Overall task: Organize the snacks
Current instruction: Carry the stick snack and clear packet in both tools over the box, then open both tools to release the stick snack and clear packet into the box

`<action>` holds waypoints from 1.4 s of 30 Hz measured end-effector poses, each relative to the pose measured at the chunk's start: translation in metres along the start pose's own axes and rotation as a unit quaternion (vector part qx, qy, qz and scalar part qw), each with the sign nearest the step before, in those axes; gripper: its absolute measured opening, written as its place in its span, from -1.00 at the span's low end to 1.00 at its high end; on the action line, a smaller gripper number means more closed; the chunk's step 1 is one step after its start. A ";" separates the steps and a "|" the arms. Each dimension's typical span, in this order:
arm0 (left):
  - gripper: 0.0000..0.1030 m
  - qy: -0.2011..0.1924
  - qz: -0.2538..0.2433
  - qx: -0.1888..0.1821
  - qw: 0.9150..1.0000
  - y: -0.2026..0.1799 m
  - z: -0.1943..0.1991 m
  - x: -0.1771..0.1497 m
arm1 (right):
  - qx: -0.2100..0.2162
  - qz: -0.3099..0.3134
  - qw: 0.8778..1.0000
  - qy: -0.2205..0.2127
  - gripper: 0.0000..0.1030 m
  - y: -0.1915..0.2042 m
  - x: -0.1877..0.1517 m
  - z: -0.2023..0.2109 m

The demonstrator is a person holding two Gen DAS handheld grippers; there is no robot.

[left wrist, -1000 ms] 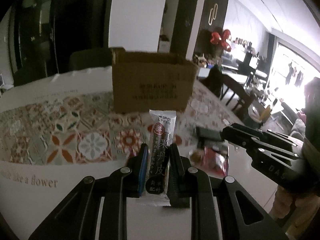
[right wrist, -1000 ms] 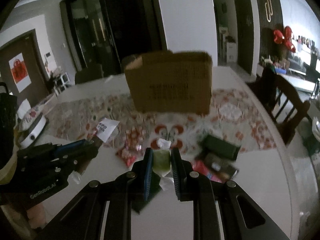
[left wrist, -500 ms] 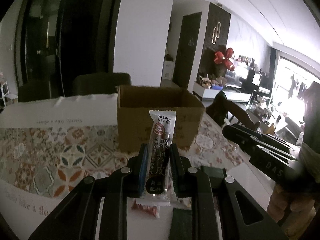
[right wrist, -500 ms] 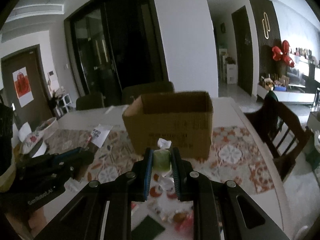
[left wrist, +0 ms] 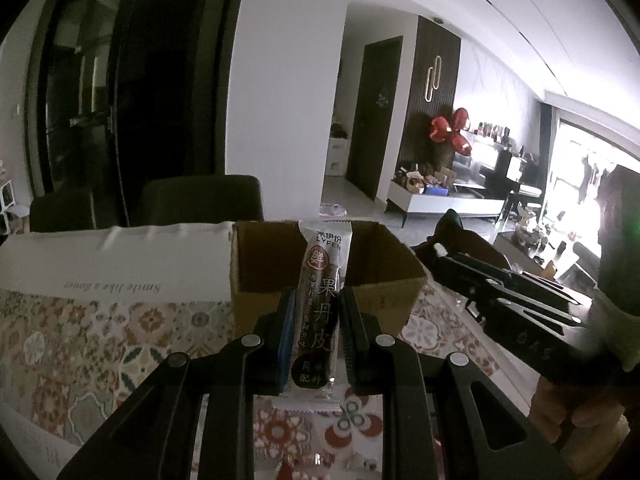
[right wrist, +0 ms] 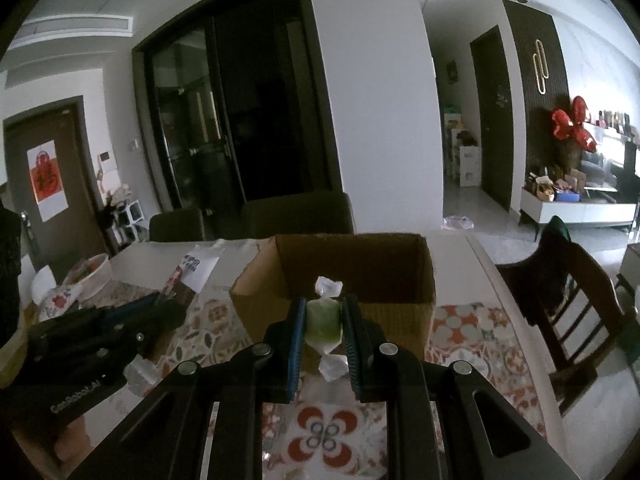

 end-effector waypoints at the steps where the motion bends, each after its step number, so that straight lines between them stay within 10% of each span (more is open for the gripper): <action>1: -0.57 0.001 0.000 -0.001 1.000 0.000 -0.003 0.002 | 0.002 -0.001 1.000 0.001 -0.61 -0.001 0.002 -0.004; 25: -0.56 0.101 0.025 -0.001 0.995 0.019 -0.142 0.016 | -0.014 -0.016 0.996 0.083 -0.61 -0.044 0.012 -0.126; 30: -0.41 0.096 0.009 0.009 0.995 0.018 -0.141 0.015 | -0.019 -0.032 0.995 0.093 -0.26 -0.051 0.009 -0.130; 42: 0.09 0.045 -0.030 0.049 0.997 0.003 -0.064 0.006 | -0.055 0.004 0.996 0.064 -0.24 -0.042 0.004 -0.062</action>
Point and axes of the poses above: each gripper's, at about its wrist camera, not at the fingertips, and z roughly against the way its jaws point, y to its left, x to its top, the point moved 5 cm from there along -z, roughly the way its jaws point, and after that the axes turned 9 degrees about -y, right-handed, at the moved point
